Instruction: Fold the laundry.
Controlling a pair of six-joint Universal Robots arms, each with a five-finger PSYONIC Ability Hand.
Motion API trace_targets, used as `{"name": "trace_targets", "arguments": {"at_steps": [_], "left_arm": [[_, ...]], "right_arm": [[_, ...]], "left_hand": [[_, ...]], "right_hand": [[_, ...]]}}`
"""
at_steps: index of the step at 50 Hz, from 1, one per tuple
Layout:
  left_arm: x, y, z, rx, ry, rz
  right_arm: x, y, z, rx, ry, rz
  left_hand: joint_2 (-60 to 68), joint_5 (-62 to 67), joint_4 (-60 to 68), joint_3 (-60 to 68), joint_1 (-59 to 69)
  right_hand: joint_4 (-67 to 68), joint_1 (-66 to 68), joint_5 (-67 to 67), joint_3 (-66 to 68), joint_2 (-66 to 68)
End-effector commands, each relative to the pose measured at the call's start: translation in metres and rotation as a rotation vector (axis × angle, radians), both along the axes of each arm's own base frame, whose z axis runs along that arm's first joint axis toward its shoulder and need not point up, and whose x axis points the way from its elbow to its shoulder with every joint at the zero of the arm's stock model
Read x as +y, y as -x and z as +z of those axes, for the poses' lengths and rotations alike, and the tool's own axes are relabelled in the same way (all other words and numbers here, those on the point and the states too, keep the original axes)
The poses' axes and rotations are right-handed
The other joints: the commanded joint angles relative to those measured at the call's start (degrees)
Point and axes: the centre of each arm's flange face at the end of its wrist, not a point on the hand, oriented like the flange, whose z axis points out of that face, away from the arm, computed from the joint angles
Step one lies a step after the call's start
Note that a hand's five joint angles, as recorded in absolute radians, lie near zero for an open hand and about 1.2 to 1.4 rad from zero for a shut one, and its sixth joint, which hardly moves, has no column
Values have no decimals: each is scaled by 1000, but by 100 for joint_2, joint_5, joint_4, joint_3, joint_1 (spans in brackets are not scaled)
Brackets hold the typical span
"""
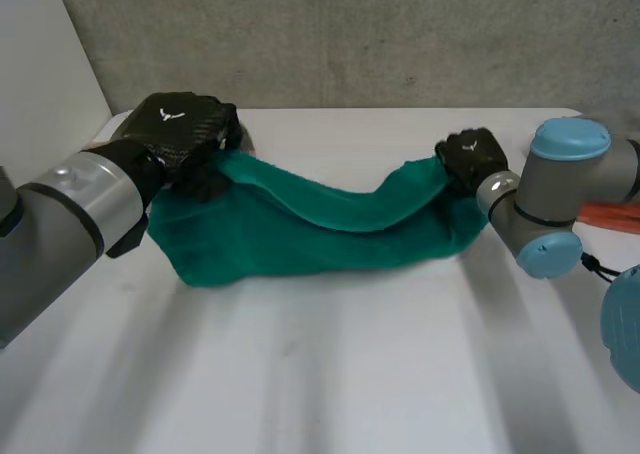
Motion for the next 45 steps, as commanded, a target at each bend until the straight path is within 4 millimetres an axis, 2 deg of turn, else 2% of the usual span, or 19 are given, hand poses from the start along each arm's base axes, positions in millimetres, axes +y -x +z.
{"name": "trace_targets", "arguments": {"at_steps": [1,2,5,6,8,10,13,15,19,20,21,23,24,26,27,31,35,39,45], "left_arm": [[-75,4,15,20,227,69],[-92,6,34,45,329,89],[-113,5,72,107,501,136],[-122,5,95,159,601,156],[-126,5,119,223,697,165],[-122,4,159,359,839,152],[-121,4,166,449,859,130],[-124,5,155,475,805,122],[-128,5,111,437,643,128],[-129,4,90,406,573,136],[-129,3,79,391,539,141],[-129,-1,57,359,472,157],[-128,-5,33,328,403,167],[-126,-9,11,294,339,176],[-124,-14,-12,255,279,182],[-118,-30,-62,141,149,195],[-107,-45,-100,2,31,191],[-96,-50,-126,-134,-66,154],[-90,-50,-150,-292,-146,113]], "right_arm": [[-37,4,69,-121,300,-56],[-46,9,101,-168,419,-93],[-52,19,156,-271,601,-149],[-51,26,191,-351,698,-169],[-47,34,220,-428,779,-175],[-40,50,261,-522,878,-161],[-31,57,280,-545,886,-126],[-27,61,280,-529,837,-106],[-23,56,251,-469,676,-56],[-23,57,244,-454,641,-47],[-23,61,226,-423,565,-38],[-21,65,208,-398,495,-36],[-18,70,189,-373,422,-33],[-12,74,168,-350,348,-28],[-7,79,149,-332,282,-23],[11,92,102,-289,112,-17],[38,99,62,-253,-68,0],[63,98,36,-199,-198,29],[92,90,16,-127,-311,69]], "left_hand": [[1143,1341,1147,1202,1394],[1143,1341,1147,1202,1394],[1143,1341,1147,1202,1394],[1143,1341,1147,1202,1394],[1143,1341,1147,1202,1394],[1143,1341,1147,1202,1394],[1143,1341,1147,1202,1394],[1143,1341,1147,1202,1394],[1143,1341,1147,1202,1394],[1143,1341,1147,1202,1394],[1143,1341,1147,1202,1394],[1143,1341,1147,1202,1394],[1143,1341,1147,1202,1394],[1143,1341,1147,1202,1394],[1143,1341,1147,1202,1394],[1143,1341,1147,1202,1394],[1095,1293,1099,1154,1346],[558,756,562,617,809],[-671,-472,-666,-611,-419]], "right_hand": [[1161,1455,1328,1209,1257],[1161,1455,1328,1209,1257],[1161,1455,1328,1209,1257],[1161,1455,1328,1209,1257],[1161,1455,1328,1209,1257],[1161,1455,1328,1209,1257],[1161,1455,1328,1209,1257],[1161,1455,1328,1209,1257],[1161,1455,1328,1209,1257],[1161,1455,1328,1209,1257],[1161,1455,1328,1209,1257],[1161,1455,1328,1209,1257],[1161,1455,1328,1209,1257],[1161,1455,1328,1209,1257],[1161,1455,1328,1209,1257],[1161,1455,1328,1209,1257],[1161,1455,1328,1209,1257],[1161,1455,1328,1209,1257],[1161,1455,1328,1209,1257]]}}
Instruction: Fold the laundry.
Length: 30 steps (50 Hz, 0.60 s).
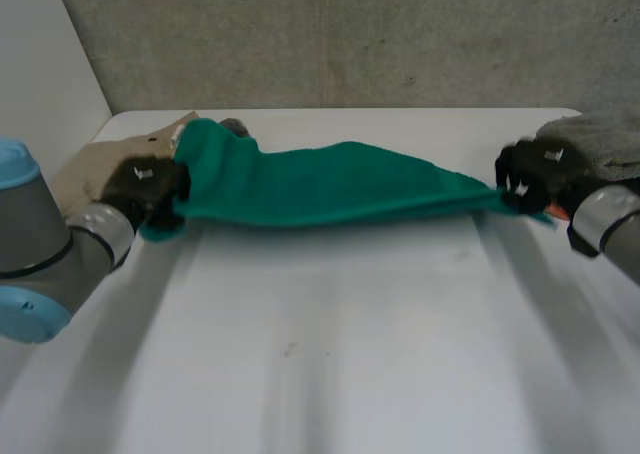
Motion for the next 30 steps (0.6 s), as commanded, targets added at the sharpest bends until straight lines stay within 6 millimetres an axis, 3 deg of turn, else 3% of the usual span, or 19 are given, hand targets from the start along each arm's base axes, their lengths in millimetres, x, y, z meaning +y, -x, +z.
{"name": "trace_targets", "arguments": {"at_steps": [1,10,20,30], "left_arm": [[7,0,-27,-177,-111,-51],[19,15,-32,-206,-117,-71],[44,31,-44,-273,-130,-116],[49,47,-42,-265,-58,-138]], "right_arm": [[33,-10,-24,77,-124,72],[42,-17,-17,83,-121,57],[38,-15,-9,69,-108,14],[38,-15,-9,77,-113,-15]], "left_hand": [[-183,-268,-212,-184,-229],[-2790,-2875,-2819,-2791,-2836],[-3566,-3651,-3595,-3567,-3612],[-3819,-3905,-3848,-3821,-3865]], "right_hand": [[1135,1455,1285,1182,1257],[1135,1455,1285,1182,1257],[1135,1455,1285,1182,1257],[1135,1455,1285,1182,1257]]}}
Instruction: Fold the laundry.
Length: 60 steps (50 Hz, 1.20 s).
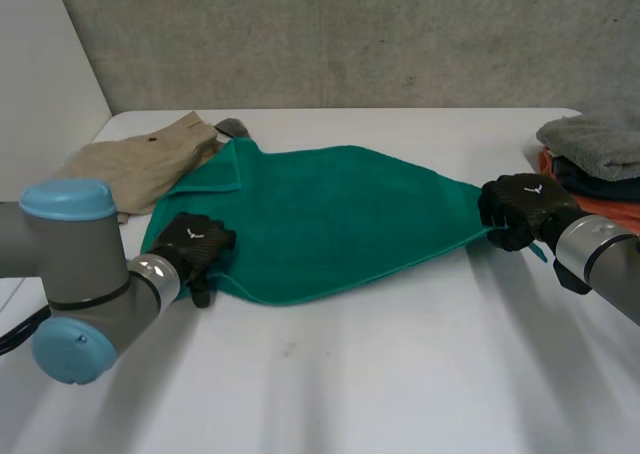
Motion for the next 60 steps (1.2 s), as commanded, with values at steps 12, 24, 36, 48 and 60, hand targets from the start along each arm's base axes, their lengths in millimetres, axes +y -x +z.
{"name": "trace_targets", "arguments": {"at_steps": [12,24,36,48,60], "left_arm": [[-34,4,-4,-61,179,155],[-36,-21,6,-146,210,172],[-18,-49,-4,-270,132,67],[81,-73,43,-418,-264,-34],[31,-37,79,-359,-58,-76]], "right_arm": [[3,4,6,13,-17,-28],[5,7,16,59,22,-21],[17,12,14,185,-24,30],[90,59,21,880,-433,417],[62,36,16,812,-301,346]], "left_hand": [[1903,1990,1934,1895,1852],[2240,2328,2271,2233,2190],[5721,5808,5752,5713,5670],[5721,5808,5752,5713,5670],[5721,5808,5752,5713,5670]], "right_hand": [[1135,1455,1258,1182,1256],[1135,1455,1258,1182,1256],[1135,1455,1258,1182,1256],[1135,1455,1258,1182,1256],[1135,1455,1258,1182,1256]]}}
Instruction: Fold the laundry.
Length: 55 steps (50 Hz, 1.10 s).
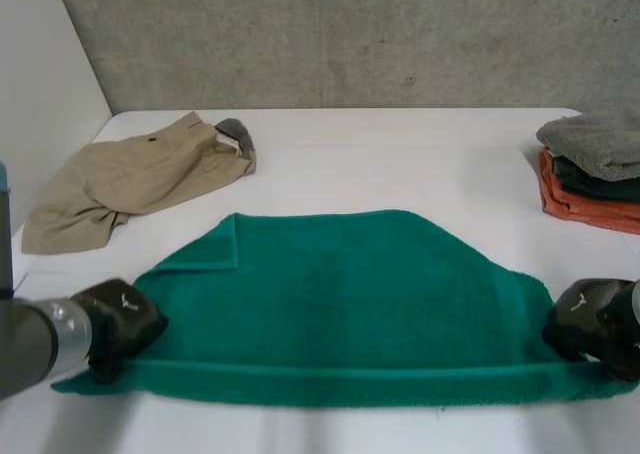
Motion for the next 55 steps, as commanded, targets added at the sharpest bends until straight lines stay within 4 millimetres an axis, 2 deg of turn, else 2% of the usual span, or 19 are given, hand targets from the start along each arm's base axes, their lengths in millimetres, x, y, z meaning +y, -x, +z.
{"name": "trace_targets", "arguments": {"at_steps": [1,5,6,9,10,11,13,14,16,21,26,34,38,41,42,45,46,50,55], "left_arm": [[-55,33,23,77,236,-36],[-99,58,59,165,466,-60],[-116,67,84,217,590,-56],[-136,77,126,325,769,-50],[-147,80,159,407,901,-34],[-150,81,175,451,964,-28],[-154,80,206,546,1084,-12],[-156,78,233,635,1192,5],[-158,72,261,767,1312,45],[-160,68,279,917,1405,69],[-171,62,258,902,1340,102],[-189,58,192,812,1173,124],[-187,61,141,761,1017,117],[-181,62,112,724,930,118],[-176,61,91,689,870,120],[-163,60,60,622,777,122],[-153,58,43,575,717,121],[-122,50,7,454,586,97],[-80,38,-15,342,452,59]], "right_arm": [[-24,-17,-5,-69,95,-8],[-63,-34,17,-115,320,-12],[-85,-39,35,-166,455,-49],[-116,-46,73,-290,690,-102],[-133,-49,101,-388,850,-123],[-140,-50,115,-440,923,-128],[-149,-51,139,-539,1053,-139],[-155,-51,162,-632,1172,-141],[-156,-47,200,-769,1357,-134],[-154,-44,231,-930,1538,-115],[-156,-45,217,-912,1466,-135],[-159,-53,168,-856,1234,-175],[-156,-51,117,-795,1038,-220],[-152,-47,88,-760,935,-251],[-147,-44,69,-740,866,-272],[-137,-40,39,-705,756,-302],[-130,-36,23,-679,688,-320],[-106,-23,-9,-594,542,-349],[-66,-8,-16,-453,401,-284]], "left_hand": [[1157,1364,1166,1201,1313],[1157,1364,1166,1201,1313],[1157,1364,1166,1201,1313],[1157,1364,1166,1201,1313],[1157,1364,1166,1201,1313],[1157,1364,1166,1201,1313],[1157,1364,1166,1201,1313],[1157,1364,1166,1201,1313],[1157,1364,1166,1201,1313],[1157,1364,1166,1201,1313],[1157,1364,1166,1201,1313],[1157,1364,1166,1201,1313],[1157,1364,1166,1201,1313],[1157,1364,1166,1201,1313],[1157,1364,1166,1201,1313],[1157,1364,1166,1201,1313],[1157,1364,1166,1201,1313],[1157,1364,1166,1201,1313],[1157,1364,1166,1201,1313]], "right_hand": [[1135,1455,1118,1182,1257],[1135,1455,1118,1182,1257],[1135,1455,1118,1182,1257],[1135,1455,1118,1182,1257],[1135,1455,1118,1182,1257],[1135,1455,1118,1182,1257],[1135,1455,1118,1182,1257],[1135,1455,1118,1182,1257],[1135,1455,1118,1182,1257],[1135,1455,1118,1182,1257],[1135,1455,1118,1182,1257],[1135,1455,1118,1182,1257],[1135,1455,1118,1182,1257],[1135,1455,1118,1182,1257],[1135,1455,1118,1182,1257],[1135,1455,1118,1182,1257],[1135,1455,1118,1182,1257],[1135,1455,1118,1182,1257],[1135,1455,1118,1182,1257]]}}
